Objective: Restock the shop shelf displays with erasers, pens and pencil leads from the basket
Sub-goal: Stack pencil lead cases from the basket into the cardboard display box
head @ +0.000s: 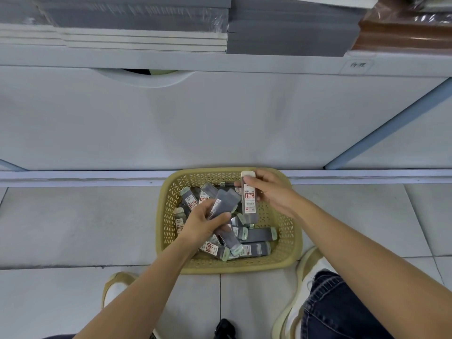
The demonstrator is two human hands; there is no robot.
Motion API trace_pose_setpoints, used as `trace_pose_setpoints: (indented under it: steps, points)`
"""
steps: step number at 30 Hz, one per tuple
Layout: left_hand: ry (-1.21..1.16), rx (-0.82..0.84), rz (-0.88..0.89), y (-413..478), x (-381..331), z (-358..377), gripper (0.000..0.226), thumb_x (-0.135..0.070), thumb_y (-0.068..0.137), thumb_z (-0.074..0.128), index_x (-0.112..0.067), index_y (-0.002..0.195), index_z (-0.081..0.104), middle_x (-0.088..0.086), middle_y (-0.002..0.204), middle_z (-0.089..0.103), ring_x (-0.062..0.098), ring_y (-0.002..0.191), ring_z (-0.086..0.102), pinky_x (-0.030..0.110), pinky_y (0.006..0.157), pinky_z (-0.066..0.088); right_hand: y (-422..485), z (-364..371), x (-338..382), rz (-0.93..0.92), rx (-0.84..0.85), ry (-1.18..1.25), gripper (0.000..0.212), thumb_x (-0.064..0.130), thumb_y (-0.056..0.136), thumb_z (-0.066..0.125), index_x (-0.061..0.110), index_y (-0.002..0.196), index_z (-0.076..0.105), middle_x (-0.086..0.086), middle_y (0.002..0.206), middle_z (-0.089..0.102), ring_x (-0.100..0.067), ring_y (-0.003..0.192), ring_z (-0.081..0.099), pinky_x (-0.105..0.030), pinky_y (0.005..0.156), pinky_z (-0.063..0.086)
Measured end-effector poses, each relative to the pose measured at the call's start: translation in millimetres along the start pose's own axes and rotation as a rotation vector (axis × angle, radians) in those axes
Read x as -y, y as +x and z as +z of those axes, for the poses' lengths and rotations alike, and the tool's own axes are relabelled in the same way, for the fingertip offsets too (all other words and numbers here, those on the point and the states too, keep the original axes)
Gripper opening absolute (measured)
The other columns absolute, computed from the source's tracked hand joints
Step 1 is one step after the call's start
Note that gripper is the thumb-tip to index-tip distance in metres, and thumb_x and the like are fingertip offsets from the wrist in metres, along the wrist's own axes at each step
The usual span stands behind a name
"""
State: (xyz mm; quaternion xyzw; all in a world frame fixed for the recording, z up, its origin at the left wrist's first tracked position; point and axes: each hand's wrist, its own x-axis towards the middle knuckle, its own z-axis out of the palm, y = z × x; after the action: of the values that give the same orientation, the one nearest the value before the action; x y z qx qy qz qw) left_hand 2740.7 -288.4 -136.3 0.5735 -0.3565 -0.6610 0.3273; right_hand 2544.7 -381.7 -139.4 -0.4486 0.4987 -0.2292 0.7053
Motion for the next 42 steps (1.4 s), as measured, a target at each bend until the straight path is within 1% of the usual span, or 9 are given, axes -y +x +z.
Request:
trace_pose_setpoints:
  steps: [6,9,16,22,26,29,34,39,42]
  points:
    - [0.157,0.109,-0.041,-2.6,0.1,-5.3,0.024,-0.008,0.089,0.069,0.002,0.110,0.060,0.027,0.093,0.070,0.021,0.062,0.065,0.031,0.059,0.055,-6.2,10.7,-5.6,0.044,0.206,-0.332,0.021,0.031,0.093,0.061,0.031,0.115,0.065,0.009,0.109,0.070,-0.004,0.098,0.065,-0.018,0.079,0.049]
    - [0.138,0.118,-0.087,-3.1,1.0,-5.8,0.025,-0.008,0.089,0.069,0.001,0.110,0.061,0.025,0.091,0.070,0.017,0.060,0.065,0.025,0.058,0.054,-7.2,12.2,-10.0,0.041,0.246,-0.380,0.028,0.028,0.095,0.060,0.022,0.122,0.065,0.007,0.111,0.071,-0.006,0.103,0.065,-0.021,0.089,0.050]
    - [-0.070,-0.081,-0.156,0.0,4.0,-5.7,0.022,0.000,0.096,0.054,-0.004,0.117,0.049,0.016,0.092,0.074,0.024,0.075,0.066,0.030,0.062,0.050,-4.9,13.3,-19.2,-0.021,-0.063,-0.270,0.015,0.025,0.095,0.060,0.019,0.106,0.068,0.008,0.080,0.068,-0.004,0.069,0.060,-0.019,0.058,0.046]
    - [-0.054,-0.053,-0.155,1.9,14.4,3.4,0.037,-0.032,0.093,0.064,-0.014,0.124,0.055,0.008,0.106,0.073,0.023,0.094,0.070,0.039,0.080,0.056,-2.7,39.7,-26.6,-0.002,0.091,-0.084,0.012,0.014,0.089,0.068,0.016,0.101,0.068,0.005,0.083,0.070,-0.005,0.074,0.064,-0.018,0.062,0.050]
    - [-0.014,-0.085,-0.121,1.3,15.9,-3.9,0.031,-0.025,0.089,0.069,-0.009,0.113,0.058,0.004,0.084,0.070,0.011,0.066,0.066,0.023,0.059,0.052,0.3,45.0,-29.4,0.025,-0.042,-0.009,0.025,0.021,0.088,0.070,0.017,0.110,0.059,-0.005,0.095,0.069,-0.013,0.076,0.069,-0.026,0.068,0.057]
    - [-0.115,-0.180,-0.155,1.8,21.3,-15.4,0.020,-0.014,0.096,0.058,0.001,0.110,0.055,0.015,0.083,0.067,0.027,0.069,0.063,0.034,0.061,0.050,-2.2,43.4,-45.1,0.106,-0.080,-0.456,0.029,0.037,0.088,0.067,0.021,0.109,0.055,0.003,0.102,0.063,-0.015,0.092,0.064,-0.031,0.081,0.056]
    - [-0.109,-0.260,-0.220,1.7,31.5,-23.1,0.012,-0.009,0.097,0.056,0.002,0.102,0.056,0.009,0.072,0.062,0.017,0.057,0.056,0.030,0.053,0.052,-7.5,63.9,-84.4,0.187,-0.071,-1.076,0.090,0.062,0.065,0.077,0.012,0.131,0.043,-0.004,0.126,0.046,-0.023,0.116,0.046,-0.038,0.099,0.043]
    - [-0.086,-0.274,-0.242,4.2,36.6,-21.8,0.010,-0.011,0.096,0.059,-0.002,0.091,0.058,0.007,0.065,0.059,0.013,0.052,0.054,0.028,0.051,0.049,-2.6,59.4,-85.6,0.108,-0.071,-0.952,0.048,0.041,0.074,0.079,0.014,0.107,0.058,-0.002,0.108,0.054,-0.016,0.092,0.051,-0.030,0.081,0.048]
    - [-0.097,-0.281,-0.238,5.3,38.1,-21.5,0.007,-0.011,0.095,0.060,-0.004,0.093,0.060,0.003,0.062,0.061,0.011,0.049,0.055,0.025,0.046,0.049,-5.5,47.2,-81.4,0.163,-0.019,-0.641,0.040,0.036,0.084,0.071,0.011,0.113,0.059,-0.003,0.106,0.062,-0.014,0.089,0.061,-0.027,0.077,0.054]
